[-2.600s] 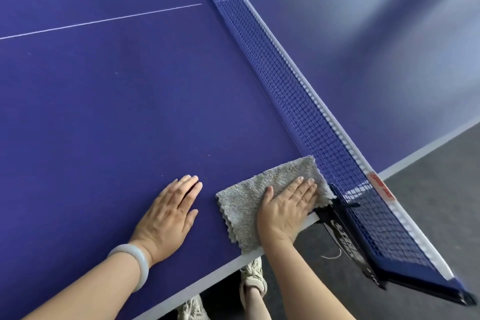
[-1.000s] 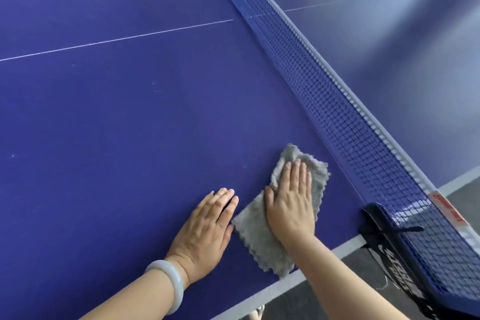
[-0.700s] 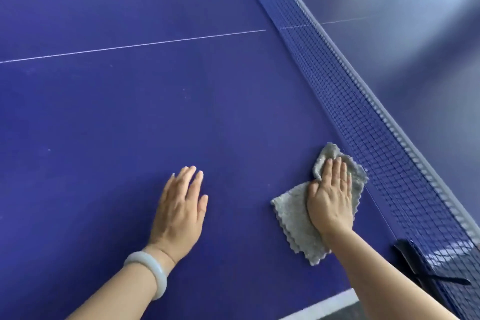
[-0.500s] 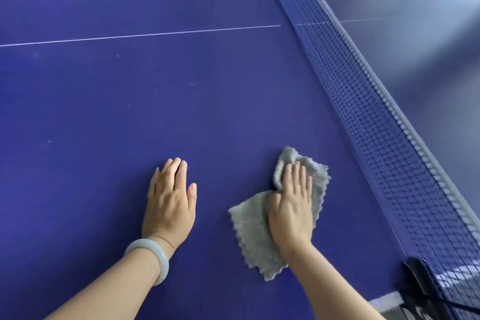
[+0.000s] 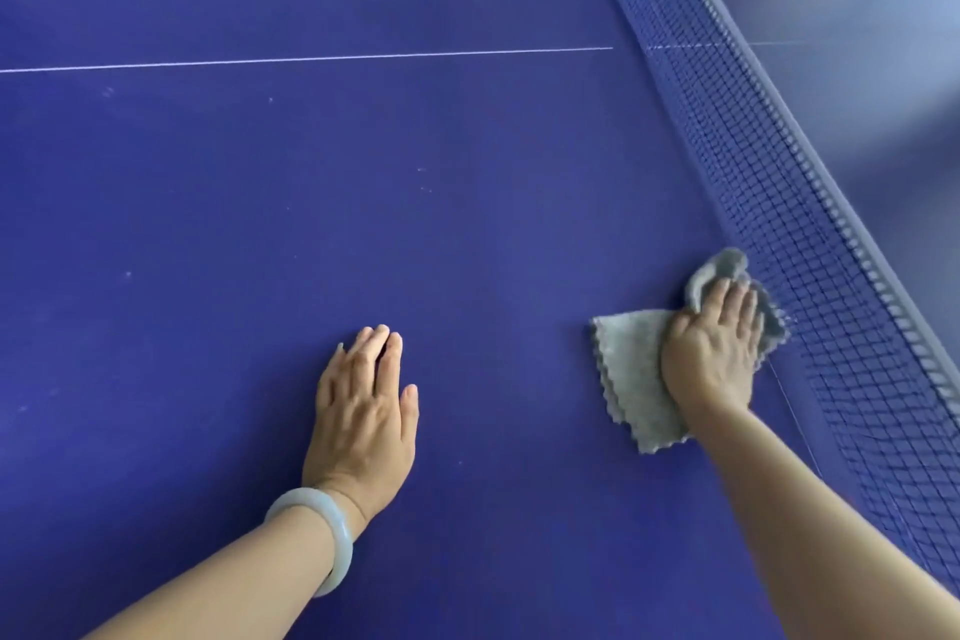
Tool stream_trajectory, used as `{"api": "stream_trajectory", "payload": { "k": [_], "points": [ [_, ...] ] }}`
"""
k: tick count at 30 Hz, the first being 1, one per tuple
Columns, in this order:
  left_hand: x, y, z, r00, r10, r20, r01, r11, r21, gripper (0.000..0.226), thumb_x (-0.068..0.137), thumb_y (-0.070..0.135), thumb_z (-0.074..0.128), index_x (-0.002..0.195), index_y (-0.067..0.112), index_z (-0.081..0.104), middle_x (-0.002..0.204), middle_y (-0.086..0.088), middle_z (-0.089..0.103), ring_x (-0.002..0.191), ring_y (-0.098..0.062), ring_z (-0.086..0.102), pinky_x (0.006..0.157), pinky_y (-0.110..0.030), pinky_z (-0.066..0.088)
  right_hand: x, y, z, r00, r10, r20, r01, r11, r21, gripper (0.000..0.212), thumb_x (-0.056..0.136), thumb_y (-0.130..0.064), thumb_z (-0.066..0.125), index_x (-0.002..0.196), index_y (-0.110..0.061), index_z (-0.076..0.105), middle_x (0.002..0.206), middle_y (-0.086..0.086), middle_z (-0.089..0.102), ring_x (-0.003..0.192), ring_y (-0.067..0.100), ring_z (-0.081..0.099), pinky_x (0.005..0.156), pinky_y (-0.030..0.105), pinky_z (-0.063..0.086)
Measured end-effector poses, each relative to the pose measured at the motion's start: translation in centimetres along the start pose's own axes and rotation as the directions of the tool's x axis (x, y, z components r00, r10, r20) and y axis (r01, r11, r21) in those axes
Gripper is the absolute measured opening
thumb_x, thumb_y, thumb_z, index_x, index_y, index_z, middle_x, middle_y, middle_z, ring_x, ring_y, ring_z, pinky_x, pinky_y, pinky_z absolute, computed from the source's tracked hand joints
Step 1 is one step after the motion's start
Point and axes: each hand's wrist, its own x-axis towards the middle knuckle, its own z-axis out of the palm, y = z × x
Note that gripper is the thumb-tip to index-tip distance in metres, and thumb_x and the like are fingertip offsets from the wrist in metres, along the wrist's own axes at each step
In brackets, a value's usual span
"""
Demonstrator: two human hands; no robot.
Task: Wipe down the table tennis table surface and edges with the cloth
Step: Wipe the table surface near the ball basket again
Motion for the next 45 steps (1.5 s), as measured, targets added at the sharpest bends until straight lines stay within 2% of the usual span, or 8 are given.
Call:
{"api": "stream_trajectory", "payload": {
  "k": [5,11,18,22,28,34,41,45],
  "points": [
    [-0.3,-0.1,0.1,1.000,-0.008,-0.001,0.008,1.000,0.020,0.059,0.098,0.033,0.024,0.141,0.000,0.047,0.145,-0.016,0.045,0.139,-0.031,0.040,0.115,-0.051,0.032,-0.5,-7.0,1.6,0.980,-0.195,0.052,0.193,0.981,0.033,0.066,0.099,-0.024,0.027,0.157,-0.002,0.003,0.165,0.015,-0.004,0.153,0.024,-0.009,0.124,0.038,-0.007],
    [-0.6,-0.3,0.2,0.999,-0.002,-0.039,0.002,1.000,0.015,0.058,0.097,0.031,0.026,0.138,-0.002,0.050,0.142,-0.017,0.047,0.136,-0.034,0.044,0.112,-0.053,0.036,-11.5,-0.7,1.2,0.619,-0.773,0.135,0.779,0.627,0.021,0.062,0.097,-0.025,0.035,0.156,-0.007,0.024,0.164,0.006,0.018,0.153,0.017,0.008,0.124,0.034,0.005],
    [-0.2,0.2,0.3,0.999,-0.005,-0.040,0.006,1.000,0.025,0.052,0.103,0.029,0.027,0.142,0.001,0.046,0.146,-0.015,0.045,0.140,-0.030,0.040,0.115,-0.050,0.032,1.8,1.3,-1.9,0.995,-0.099,0.016,0.099,0.995,0.024,0.064,0.099,-0.014,0.033,0.157,-0.004,0.009,0.166,0.011,0.005,0.153,0.023,0.001,0.124,0.039,-0.001],
    [-0.4,0.1,0.2,0.999,0.002,-0.051,0.001,0.999,0.046,0.052,0.096,0.026,0.037,0.140,-0.001,0.048,0.143,-0.017,0.048,0.137,-0.032,0.044,0.113,-0.051,0.035,-4.4,-6.0,1.4,0.941,-0.337,0.031,0.332,0.937,0.111,0.067,0.098,-0.017,0.033,0.158,-0.007,0.003,0.165,0.006,-0.006,0.152,0.017,-0.010,0.124,0.034,-0.007],
    [-0.3,-0.1,0.3,0.997,0.001,-0.077,0.002,0.999,0.034,0.050,0.097,0.024,0.040,0.140,0.000,0.049,0.143,-0.016,0.048,0.136,-0.032,0.044,0.113,-0.050,0.035,-15.0,-3.2,1.9,0.547,-0.821,0.162,0.816,0.566,0.114,0.071,0.086,-0.012,0.044,0.155,-0.006,0.026,0.164,0.008,0.017,0.153,0.020,0.011,0.123,0.037,0.010],
    [-0.5,-0.4,0.4,0.998,-0.002,-0.058,0.004,1.000,0.030,0.054,0.098,0.027,0.027,0.140,0.002,0.047,0.144,-0.014,0.047,0.137,-0.031,0.043,0.115,-0.049,0.034,-12.2,-5.5,1.9,0.888,-0.459,0.033,0.451,0.882,0.140,0.063,0.100,-0.010,0.032,0.158,-0.012,0.008,0.166,0.000,-0.001,0.151,0.008,-0.013,0.124,0.031,-0.006],
    [-0.6,-0.6,0.8,0.997,-0.008,-0.075,0.009,1.000,0.005,0.047,0.099,0.020,0.038,0.142,0.002,0.046,0.147,-0.013,0.044,0.140,-0.030,0.040,0.117,-0.047,0.030,-20.7,-3.8,2.6,0.488,-0.864,0.124,0.848,0.503,0.166,0.066,0.088,-0.012,0.042,0.153,-0.006,0.031,0.163,0.007,0.024,0.152,0.020,0.017,0.121,0.039,0.018],
    [-0.5,-0.5,0.8,0.997,-0.002,-0.082,0.002,1.000,0.005,0.047,0.101,0.021,0.032,0.142,0.002,0.046,0.146,-0.013,0.044,0.139,-0.030,0.041,0.116,-0.049,0.032,-12.5,-0.1,0.5,0.765,-0.641,0.063,0.635,0.767,0.088,0.059,0.096,-0.016,0.034,0.155,-0.008,0.027,0.164,0.005,0.018,0.153,0.016,0.011,0.124,0.038,0.012]
  ]
}}
